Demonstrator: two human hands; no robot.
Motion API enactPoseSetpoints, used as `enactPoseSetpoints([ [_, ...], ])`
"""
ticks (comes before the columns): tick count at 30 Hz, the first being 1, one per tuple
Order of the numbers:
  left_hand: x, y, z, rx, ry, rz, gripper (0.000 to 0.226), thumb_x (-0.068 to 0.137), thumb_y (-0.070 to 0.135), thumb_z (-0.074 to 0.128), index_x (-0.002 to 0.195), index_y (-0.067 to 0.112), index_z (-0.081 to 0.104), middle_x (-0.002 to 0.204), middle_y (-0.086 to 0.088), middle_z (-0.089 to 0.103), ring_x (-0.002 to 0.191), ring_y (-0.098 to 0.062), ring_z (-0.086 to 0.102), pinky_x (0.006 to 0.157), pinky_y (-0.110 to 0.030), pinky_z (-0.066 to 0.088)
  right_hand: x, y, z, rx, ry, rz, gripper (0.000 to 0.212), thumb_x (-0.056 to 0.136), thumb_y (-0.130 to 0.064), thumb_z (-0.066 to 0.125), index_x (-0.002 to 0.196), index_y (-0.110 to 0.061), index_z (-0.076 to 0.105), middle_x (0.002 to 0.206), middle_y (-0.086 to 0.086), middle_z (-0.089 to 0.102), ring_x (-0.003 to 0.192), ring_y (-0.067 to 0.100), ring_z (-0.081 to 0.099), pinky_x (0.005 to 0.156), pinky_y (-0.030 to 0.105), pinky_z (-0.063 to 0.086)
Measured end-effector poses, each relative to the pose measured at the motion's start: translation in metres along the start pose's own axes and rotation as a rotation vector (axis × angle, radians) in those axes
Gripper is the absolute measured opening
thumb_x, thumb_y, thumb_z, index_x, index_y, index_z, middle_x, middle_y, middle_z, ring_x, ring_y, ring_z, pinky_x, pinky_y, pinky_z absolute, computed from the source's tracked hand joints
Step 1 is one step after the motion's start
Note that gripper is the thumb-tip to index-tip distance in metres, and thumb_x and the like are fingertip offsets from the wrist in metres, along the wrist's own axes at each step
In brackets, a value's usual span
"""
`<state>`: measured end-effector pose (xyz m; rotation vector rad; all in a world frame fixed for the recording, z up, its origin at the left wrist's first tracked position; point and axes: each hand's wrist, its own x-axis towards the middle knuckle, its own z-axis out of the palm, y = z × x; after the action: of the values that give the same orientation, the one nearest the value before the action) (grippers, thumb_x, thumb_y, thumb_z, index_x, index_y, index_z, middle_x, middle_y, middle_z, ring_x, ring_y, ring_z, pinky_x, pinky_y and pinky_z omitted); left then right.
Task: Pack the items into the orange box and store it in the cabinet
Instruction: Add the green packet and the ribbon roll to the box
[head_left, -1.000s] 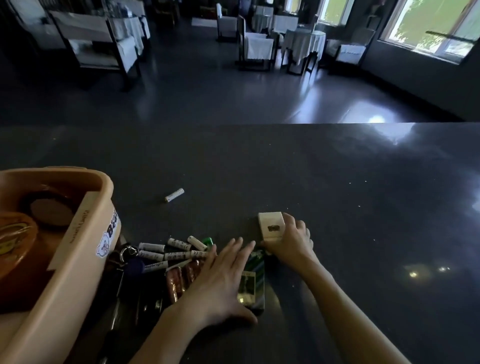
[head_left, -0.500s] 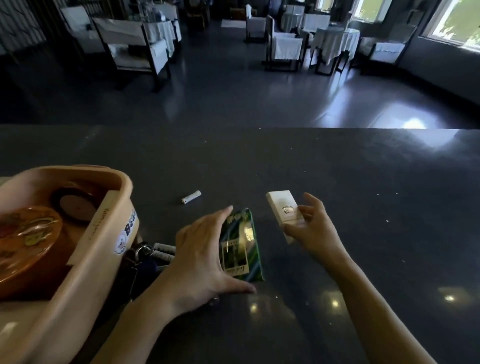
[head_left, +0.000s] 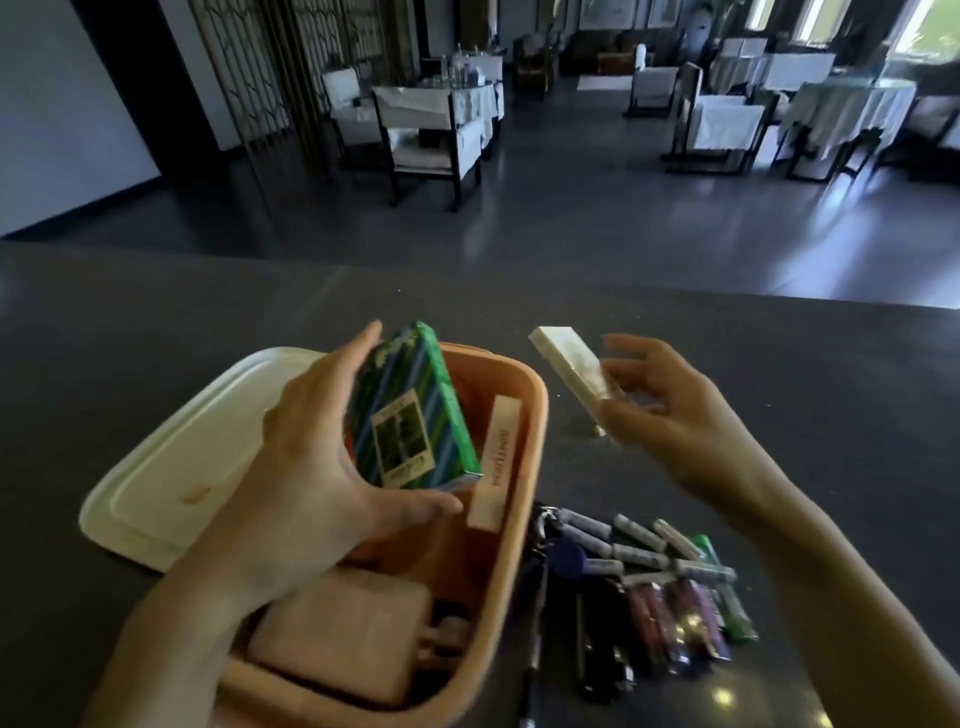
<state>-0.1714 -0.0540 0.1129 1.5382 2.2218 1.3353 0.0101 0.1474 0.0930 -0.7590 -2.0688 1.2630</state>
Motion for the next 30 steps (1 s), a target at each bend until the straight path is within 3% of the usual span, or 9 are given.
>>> enactPoseSetpoints([
  [5,0.017,-0.056,-0.057,-0.023,-0.034,-0.021,0.111,0.032,0.064,0.076,0.127,0.065,0.018,0.116,0.052,0.023,0.106,0.037,0.02,0.081,-0.017,0.033,0.021,-0.023,0.068,-0.181,-0.034,0.006,0.025,0.081,-0.034,0.062,0.106,-0.036,0.061,0.104,-0.01,0.066,0.092,0.005,0.062,0.079,0.032,0.053],
  [9,0.029,-0.085,-0.076,-0.045,-0.108,-0.054,0.112,0.029,0.056,0.077,0.124,0.066,0.017,0.106,0.057,0.021,0.1,0.04,0.017,0.083,-0.02,0.031,0.037,-0.033,0.106,-0.29,-0.089,0.055,0.014,0.081,-0.039,0.058,0.093,-0.039,0.064,0.091,-0.018,0.065,0.081,-0.006,0.061,0.065,0.013,0.048],
  [12,0.036,-0.098,-0.08,-0.046,-0.176,-0.056,0.115,0.029,0.066,0.077,0.126,0.067,0.015,0.109,0.061,0.02,0.11,0.032,0.017,0.095,-0.027,0.026,0.05,-0.034,0.122,-0.357,-0.107,0.086,0.014,0.085,-0.04,0.055,0.092,-0.036,0.067,0.086,-0.019,0.064,0.078,-0.004,0.062,0.066,0.017,0.05],
  [15,0.04,-0.106,-0.077,-0.037,-0.22,-0.066,0.119,0.026,0.077,0.073,0.129,0.067,0.013,0.116,0.058,0.02,0.122,0.012,0.025,0.099,-0.034,0.026,0.064,-0.036,0.13,-0.362,-0.149,0.099,0.013,0.089,-0.039,0.053,0.089,-0.035,0.065,0.081,-0.013,0.066,0.068,0.001,0.065,0.061,0.022,0.056],
  [18,0.042,-0.112,-0.071,-0.08,-0.221,-0.077,0.122,0.024,0.078,0.072,0.13,0.064,0.014,0.125,0.05,0.022,0.129,-0.002,0.025,0.105,-0.042,0.027,0.075,-0.034,0.134,-0.386,-0.178,0.057,0.013,0.089,-0.037,0.054,0.093,-0.034,0.066,0.076,-0.019,0.064,0.067,-0.004,0.063,0.057,0.013,0.05],
  [21,0.045,-0.113,-0.067,-0.121,-0.215,-0.087,0.122,0.024,0.077,0.073,0.13,0.065,0.014,0.123,0.054,0.021,0.128,0.005,0.024,0.105,-0.04,0.027,0.078,-0.032,0.132,-0.385,-0.117,0.007,0.022,0.083,-0.04,0.06,0.105,-0.041,0.063,0.085,-0.034,0.058,0.084,-0.013,0.058,0.07,0.01,0.048],
  [26,0.054,-0.102,-0.05,-0.03,-0.222,0.019,0.12,0.031,0.081,0.067,0.126,0.069,-0.007,0.118,0.059,0.008,0.114,0.028,0.01,0.1,-0.031,0.02,0.065,-0.053,0.127,-0.124,-0.098,-0.037,0.048,0.066,-0.062,0.057,0.111,-0.047,0.051,0.101,-0.018,0.065,0.095,-0.006,0.061,0.077,0.019,0.052],
  [28,0.061,-0.097,-0.04,0.047,-0.217,0.077,0.122,0.034,0.081,0.064,0.124,0.066,-0.018,0.126,0.047,0.012,0.113,0.021,0.012,0.101,-0.031,0.016,0.06,-0.063,0.13,-0.119,-0.153,-0.037,0.059,0.063,-0.065,0.059,0.117,-0.044,0.049,0.099,-0.014,0.068,0.091,-0.003,0.063,0.074,0.021,0.054],
  [30,0.066,-0.093,-0.03,0.111,-0.209,0.105,0.123,0.037,0.08,0.06,0.125,0.061,-0.024,0.133,0.031,0.016,0.115,0.016,0.005,0.102,-0.032,0.012,0.058,-0.067,0.134,-0.181,-0.157,-0.042,0.058,0.065,-0.053,0.065,0.119,-0.041,0.047,0.094,-0.015,0.068,0.086,-0.006,0.063,0.071,0.017,0.054],
])
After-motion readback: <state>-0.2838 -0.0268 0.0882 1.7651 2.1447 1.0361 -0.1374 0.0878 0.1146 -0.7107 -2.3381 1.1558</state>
